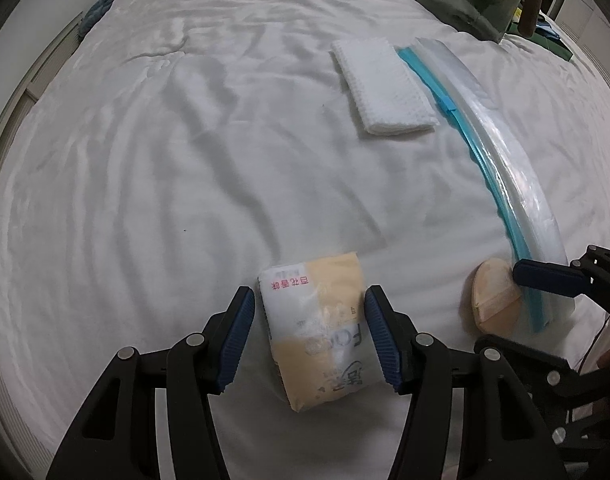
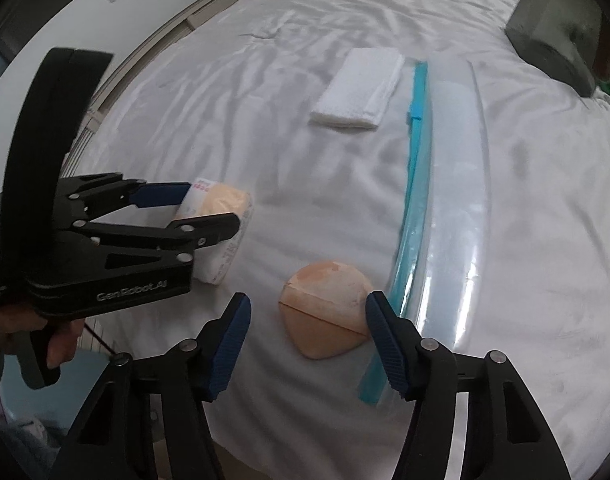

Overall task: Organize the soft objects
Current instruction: 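Grasp the white 'Face' tissue pack with the left tool while the right tool grasps the beige sponge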

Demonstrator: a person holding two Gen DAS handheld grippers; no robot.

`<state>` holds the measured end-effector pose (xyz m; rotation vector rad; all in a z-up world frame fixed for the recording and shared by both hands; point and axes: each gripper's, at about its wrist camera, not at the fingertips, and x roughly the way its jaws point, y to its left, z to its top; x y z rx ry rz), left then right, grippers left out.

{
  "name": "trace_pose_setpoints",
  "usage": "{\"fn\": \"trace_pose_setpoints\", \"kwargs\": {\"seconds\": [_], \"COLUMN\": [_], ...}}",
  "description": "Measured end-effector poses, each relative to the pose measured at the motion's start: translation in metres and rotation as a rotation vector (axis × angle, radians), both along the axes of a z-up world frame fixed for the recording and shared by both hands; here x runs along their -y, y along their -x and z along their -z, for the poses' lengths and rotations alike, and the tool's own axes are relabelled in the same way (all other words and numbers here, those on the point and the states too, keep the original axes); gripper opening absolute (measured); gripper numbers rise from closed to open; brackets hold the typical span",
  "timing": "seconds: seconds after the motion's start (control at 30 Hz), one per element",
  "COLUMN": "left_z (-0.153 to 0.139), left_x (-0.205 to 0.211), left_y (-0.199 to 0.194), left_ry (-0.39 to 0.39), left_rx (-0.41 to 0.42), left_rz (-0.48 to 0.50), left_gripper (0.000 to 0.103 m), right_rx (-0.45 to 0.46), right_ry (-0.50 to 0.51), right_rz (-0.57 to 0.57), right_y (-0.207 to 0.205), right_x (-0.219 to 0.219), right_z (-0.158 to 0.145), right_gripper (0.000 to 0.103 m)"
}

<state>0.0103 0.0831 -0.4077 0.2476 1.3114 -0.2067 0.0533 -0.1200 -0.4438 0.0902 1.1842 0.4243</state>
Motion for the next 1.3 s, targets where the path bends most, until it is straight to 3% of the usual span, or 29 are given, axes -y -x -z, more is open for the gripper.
{"fn": "trace_pose_setpoints", "kwargs": {"seconds": [0.27,0.67,0.77,0.93,1.3], "left_z": [0.003,0.011,0.014,0.019,0.034], "left_x": [0.000,0.008,0.009,0.010,0.010], "left_y": [-0.004,-0.014,-0.017,-0.021,-0.030], "left_ry": [-0.001,-0.005,0.003,0.005,0.009], "left_rx": [-0.010,-0.023,-0.030,-0.038,-0.044], "left_rz": [0.011,0.001,-0.013,-0.030,-0.062], "left_gripper": [0.052,0.052,0.051,0.051,0.051], "right_rx": [-0.010,-0.019,-0.014,-0.018,-0.004], "right_ry": [0.033,0.034,0.034,0.040,0.020], "right_rz": [0.031,0.060,0.057,0.052,0.015], "right_y": [-0.001,-0.001,-0.001,-0.003,-0.001], "right_x": [-0.005,0.000,0.004,0.008,0.007], "right_z": [0.010,0.008,0.005,0.003,-0.007], "right_gripper": [0.059,0.042,0.034,0.009,0.006]}}
